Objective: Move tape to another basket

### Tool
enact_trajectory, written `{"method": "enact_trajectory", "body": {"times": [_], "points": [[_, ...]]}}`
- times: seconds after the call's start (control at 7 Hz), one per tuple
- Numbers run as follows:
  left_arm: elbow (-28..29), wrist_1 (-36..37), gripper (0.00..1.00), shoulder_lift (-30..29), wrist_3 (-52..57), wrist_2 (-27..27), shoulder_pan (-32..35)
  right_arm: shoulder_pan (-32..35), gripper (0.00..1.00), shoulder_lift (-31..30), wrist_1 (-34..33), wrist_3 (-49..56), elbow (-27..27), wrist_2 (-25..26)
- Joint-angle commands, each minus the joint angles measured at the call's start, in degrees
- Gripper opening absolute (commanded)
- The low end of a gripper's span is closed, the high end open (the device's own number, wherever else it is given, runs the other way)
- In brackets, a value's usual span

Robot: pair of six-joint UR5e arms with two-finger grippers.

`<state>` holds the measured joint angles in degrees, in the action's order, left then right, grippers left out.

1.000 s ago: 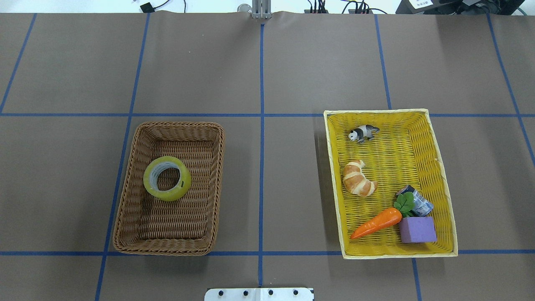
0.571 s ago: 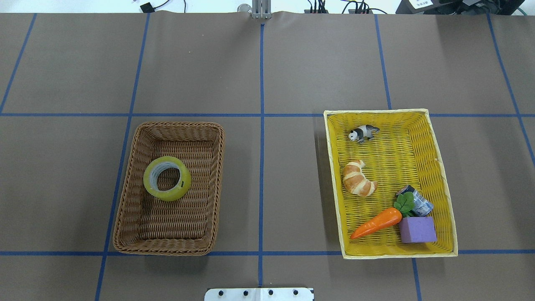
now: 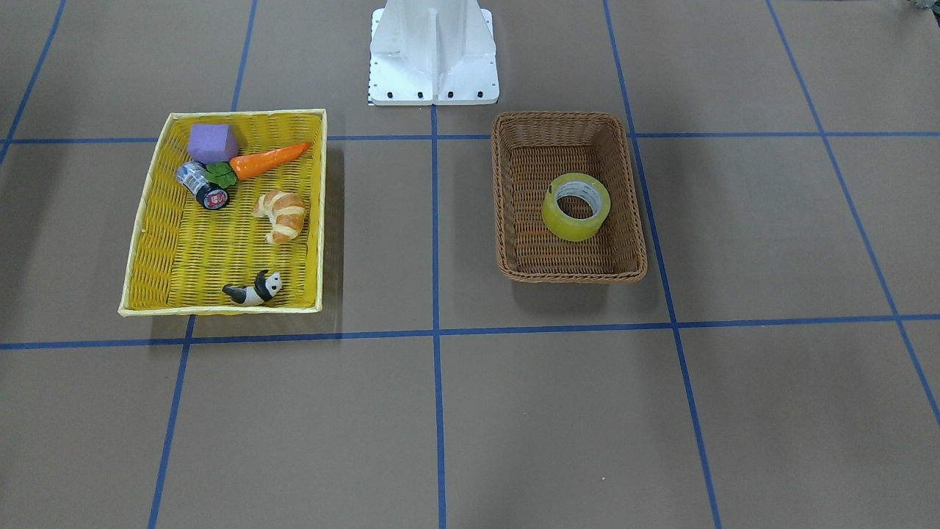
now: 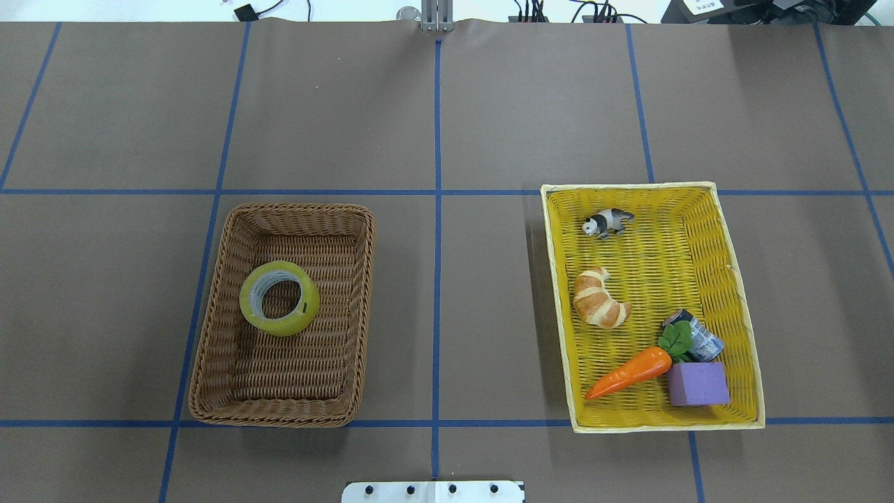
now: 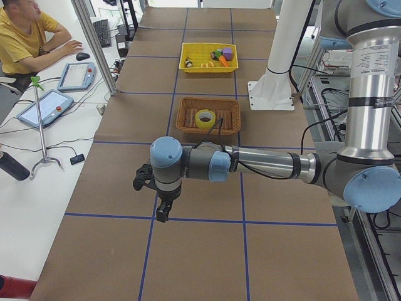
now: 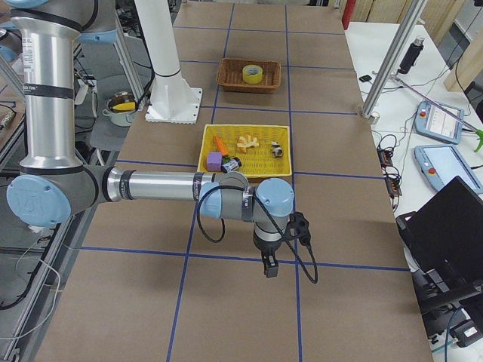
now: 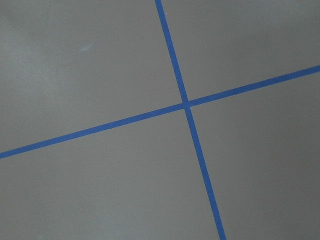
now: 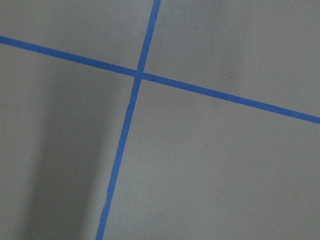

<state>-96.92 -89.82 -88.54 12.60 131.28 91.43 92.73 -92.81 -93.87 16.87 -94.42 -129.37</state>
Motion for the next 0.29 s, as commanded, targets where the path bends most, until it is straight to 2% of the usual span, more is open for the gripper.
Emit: {"method": "enact_trajectory", "body": {"times": [0.0, 0.14], "points": [[-0.02, 0.00, 0.99, -0.06, -0.03, 0.02, -0.02, 0.00, 1.00, 0.09, 0.00, 0.00, 0.02, -0.01], [-0.02, 0.00, 0.99, -0.06, -0.03, -0.06, 0.06, 0.00, 1.00, 0.09, 0.00, 0.00, -0.07, -0.01]]}}
